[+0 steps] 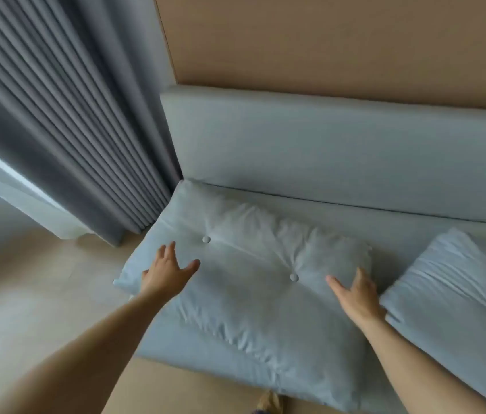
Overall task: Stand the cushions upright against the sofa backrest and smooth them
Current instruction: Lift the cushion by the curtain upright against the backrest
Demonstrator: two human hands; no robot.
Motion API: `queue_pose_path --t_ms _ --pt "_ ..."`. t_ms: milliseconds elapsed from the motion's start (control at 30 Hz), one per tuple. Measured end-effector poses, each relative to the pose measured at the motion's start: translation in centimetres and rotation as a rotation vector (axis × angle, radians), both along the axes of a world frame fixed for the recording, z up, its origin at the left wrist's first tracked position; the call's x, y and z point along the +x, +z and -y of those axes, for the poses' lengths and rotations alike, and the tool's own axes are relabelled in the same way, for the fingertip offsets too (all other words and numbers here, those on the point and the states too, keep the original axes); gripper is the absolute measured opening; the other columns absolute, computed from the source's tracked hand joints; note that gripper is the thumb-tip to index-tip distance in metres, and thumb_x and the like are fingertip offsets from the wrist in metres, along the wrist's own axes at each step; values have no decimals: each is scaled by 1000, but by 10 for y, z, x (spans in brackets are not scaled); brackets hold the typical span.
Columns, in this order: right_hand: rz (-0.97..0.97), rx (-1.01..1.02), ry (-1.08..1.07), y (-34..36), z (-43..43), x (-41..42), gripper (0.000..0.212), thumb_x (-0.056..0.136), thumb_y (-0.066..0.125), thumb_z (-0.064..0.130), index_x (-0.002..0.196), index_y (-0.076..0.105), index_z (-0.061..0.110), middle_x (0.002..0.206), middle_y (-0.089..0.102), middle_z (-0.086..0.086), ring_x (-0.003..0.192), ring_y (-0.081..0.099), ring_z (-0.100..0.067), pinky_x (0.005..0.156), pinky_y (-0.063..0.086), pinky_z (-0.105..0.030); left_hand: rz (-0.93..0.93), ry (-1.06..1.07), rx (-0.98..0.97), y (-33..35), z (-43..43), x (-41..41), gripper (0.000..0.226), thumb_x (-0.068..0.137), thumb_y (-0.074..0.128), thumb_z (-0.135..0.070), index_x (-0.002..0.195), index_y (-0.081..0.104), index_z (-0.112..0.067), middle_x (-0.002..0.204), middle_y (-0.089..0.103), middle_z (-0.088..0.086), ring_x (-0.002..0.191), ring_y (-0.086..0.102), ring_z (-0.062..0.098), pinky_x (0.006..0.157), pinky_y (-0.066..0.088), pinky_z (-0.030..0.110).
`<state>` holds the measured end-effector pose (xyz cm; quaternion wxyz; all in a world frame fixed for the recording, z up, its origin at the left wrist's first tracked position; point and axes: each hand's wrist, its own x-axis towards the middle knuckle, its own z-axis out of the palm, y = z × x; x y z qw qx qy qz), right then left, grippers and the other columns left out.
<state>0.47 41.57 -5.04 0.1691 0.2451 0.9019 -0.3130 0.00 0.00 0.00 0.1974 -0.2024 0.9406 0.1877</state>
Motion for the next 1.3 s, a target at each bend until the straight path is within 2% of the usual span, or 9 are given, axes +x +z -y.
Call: queue_pose_path --t_ms 200,367,467,567,700,933,1033,1200,1300 --pt "59 -167 -399 -71 -38 -53 103 77 78 60 142 45 -13 146 52 -32 135 50 -45 113 40 -47 -49 221 -64 -70 75 -92 112 79 58 -83 162 21 -17 168 25 13 152 26 34 117 26 64" --pt "53 -340 -565 -110 -46 -59 131 40 79 84 137 56 -1 134 64 -20 121 61 -38 101 50 -45 57 381 148 -124 109 -126 146 39 54 -107 152 38 -15 151 45 15 132 51 42 110 41 63" --pt "37 -393 -646 -115 -47 -63 112 56 87 70 138 56 0 134 64 -20 119 62 -37 101 50 -47 49 392 188 -133 117 -130 139 38 62 -104 143 48 -16 140 56 13 121 59 38 104 49 58" --pt "-23 -418 -694 -117 -44 -66 94 64 93 49 133 59 -4 130 67 -22 116 65 -36 95 50 -42 32 387 254 -124 117 -134 105 39 77 -94 104 74 -11 103 76 10 92 72 31 84 61 48" --pt "-115 -429 -733 -102 -31 -68 58 77 89 21 118 63 -12 115 69 -23 99 63 -29 91 46 -38 -37 405 314 -112 111 -134 71 58 87 -74 73 76 -4 74 77 10 72 73 31 74 62 47" --pt "-359 -119 -586 -47 -6 -88 35 82 82 30 98 57 11 111 69 -26 104 66 -44 89 54 -51 -167 502 369 -82 95 -97 54 71 87 -58 80 68 -8 78 74 11 73 70 32 75 59 50" --pt "-505 -249 -543 -10 -10 -112 31 85 81 28 104 61 14 104 70 -15 101 68 -38 81 57 -46 -266 541 497 -53 88 -92 54 68 89 -59 89 72 -13 84 76 5 80 72 29 75 59 48" --pt "-666 -596 -557 52 -19 -165 21 93 71 10 97 59 27 103 69 1 91 69 -14 65 58 -14 -522 553 724 8 69 -135 50 74 90 -42 103 67 -9 97 74 2 87 68 17 67 52 35" --pt "-646 -730 -521 76 -24 -193 30 94 64 -2 99 55 27 105 68 1 81 71 -1 65 60 -17 -589 568 876 23 68 -172 73 72 93 -40 126 54 -11 112 67 -4 96 65 10 76 53 31"
